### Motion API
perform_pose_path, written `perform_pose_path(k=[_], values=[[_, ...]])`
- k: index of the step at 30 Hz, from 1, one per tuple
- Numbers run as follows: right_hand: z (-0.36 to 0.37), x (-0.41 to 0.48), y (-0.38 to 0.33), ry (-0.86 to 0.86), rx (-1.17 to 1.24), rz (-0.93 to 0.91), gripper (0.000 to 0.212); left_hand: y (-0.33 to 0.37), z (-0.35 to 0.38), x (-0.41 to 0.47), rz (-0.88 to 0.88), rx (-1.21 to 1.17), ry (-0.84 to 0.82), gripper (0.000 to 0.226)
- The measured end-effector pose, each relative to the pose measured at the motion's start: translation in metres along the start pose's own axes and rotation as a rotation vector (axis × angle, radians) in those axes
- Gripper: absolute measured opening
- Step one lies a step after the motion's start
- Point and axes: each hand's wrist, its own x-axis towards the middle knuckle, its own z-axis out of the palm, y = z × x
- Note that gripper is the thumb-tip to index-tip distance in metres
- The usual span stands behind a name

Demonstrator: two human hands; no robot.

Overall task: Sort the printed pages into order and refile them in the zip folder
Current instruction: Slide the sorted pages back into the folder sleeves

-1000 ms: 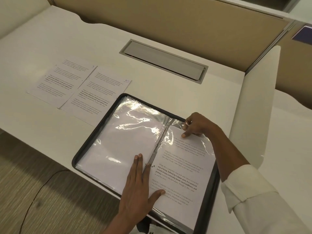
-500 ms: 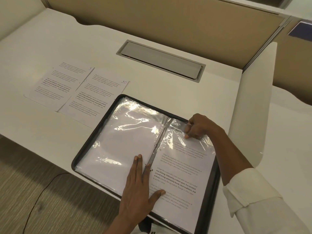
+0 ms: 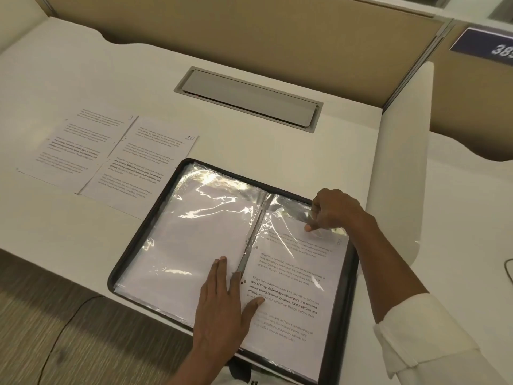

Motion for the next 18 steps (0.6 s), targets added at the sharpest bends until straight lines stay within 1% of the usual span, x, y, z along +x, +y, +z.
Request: perform_pose_path(k=[3,5,9,12,13,14,17,18], values=[[-0.008,-0.015,0.002,0.078,-0.062,-0.02,0.039,0.002,-0.005,0.013,0.003,0.03,0.012,0.059],[-0.012,-0.024,0.004,0.116,-0.046,-0.008,0.041,0.005,-0.012,0.023,-0.005,0.056,0.009,0.052],[-0.009,-0.041,0.009,0.243,0.348,0.031,0.043,0.009,-0.022,0.042,0.013,0.105,-0.006,0.046],[0.002,-0.052,0.014,0.311,0.573,0.118,0.045,0.013,-0.03,0.057,0.01,0.092,-0.005,0.043],[0.008,-0.054,0.015,0.317,0.62,0.142,0.049,0.014,-0.034,0.062,0.004,0.089,-0.006,0.043],[0.014,-0.056,0.017,0.323,0.649,0.162,0.058,0.016,-0.037,0.068,0.003,0.082,-0.011,0.043],[0.036,-0.066,0.018,0.381,0.726,0.201,0.095,0.018,-0.045,0.085,0.035,0.073,-0.049,0.045],[0.043,-0.072,0.016,0.394,0.759,0.206,0.103,0.017,-0.047,0.089,0.05,0.08,-0.065,0.045]])
